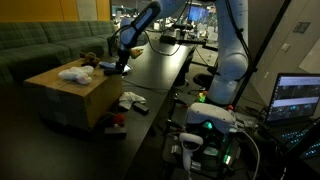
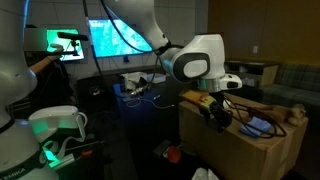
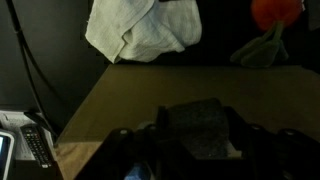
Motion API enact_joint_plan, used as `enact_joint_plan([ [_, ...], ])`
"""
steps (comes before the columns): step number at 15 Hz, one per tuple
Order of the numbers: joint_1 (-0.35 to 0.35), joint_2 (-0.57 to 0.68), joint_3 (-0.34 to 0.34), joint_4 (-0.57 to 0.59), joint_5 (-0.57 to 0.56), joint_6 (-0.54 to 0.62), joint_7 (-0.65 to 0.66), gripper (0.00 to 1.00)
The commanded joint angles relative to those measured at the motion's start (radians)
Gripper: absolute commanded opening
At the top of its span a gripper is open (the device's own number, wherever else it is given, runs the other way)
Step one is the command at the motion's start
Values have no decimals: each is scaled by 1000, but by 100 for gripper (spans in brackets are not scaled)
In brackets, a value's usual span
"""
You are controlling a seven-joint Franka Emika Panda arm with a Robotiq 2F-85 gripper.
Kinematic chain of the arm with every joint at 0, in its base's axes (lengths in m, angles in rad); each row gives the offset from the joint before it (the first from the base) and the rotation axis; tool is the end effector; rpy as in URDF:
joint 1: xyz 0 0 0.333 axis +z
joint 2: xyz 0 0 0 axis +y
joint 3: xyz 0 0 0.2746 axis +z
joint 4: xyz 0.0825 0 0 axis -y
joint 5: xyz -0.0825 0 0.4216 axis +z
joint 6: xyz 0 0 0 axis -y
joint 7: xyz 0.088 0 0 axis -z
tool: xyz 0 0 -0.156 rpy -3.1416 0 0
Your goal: Put the white towel on the table, then the blue sponge on the box, the right duster on the table, the moose doll on the box, the duster on the table, the turnip plushie on the box, the plastic on the table and finally the first left duster on the box
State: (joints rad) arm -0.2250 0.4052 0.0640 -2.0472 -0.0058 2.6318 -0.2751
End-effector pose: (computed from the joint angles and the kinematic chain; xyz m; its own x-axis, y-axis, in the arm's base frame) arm 0.6225 -0.0995 0.1427 0.9776 0.1119 0.1783 0.1087 -0.9937 0.0280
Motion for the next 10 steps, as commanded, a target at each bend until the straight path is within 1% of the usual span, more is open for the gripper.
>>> enact_joint_plan([
  [1, 7, -110, -24, -130, 22, -7, -30, 34],
  [6, 15, -184, -38, -239, 23, -22, -54, 34],
  [10, 37, -205, -44, -295, 4, -35, -53, 34],
])
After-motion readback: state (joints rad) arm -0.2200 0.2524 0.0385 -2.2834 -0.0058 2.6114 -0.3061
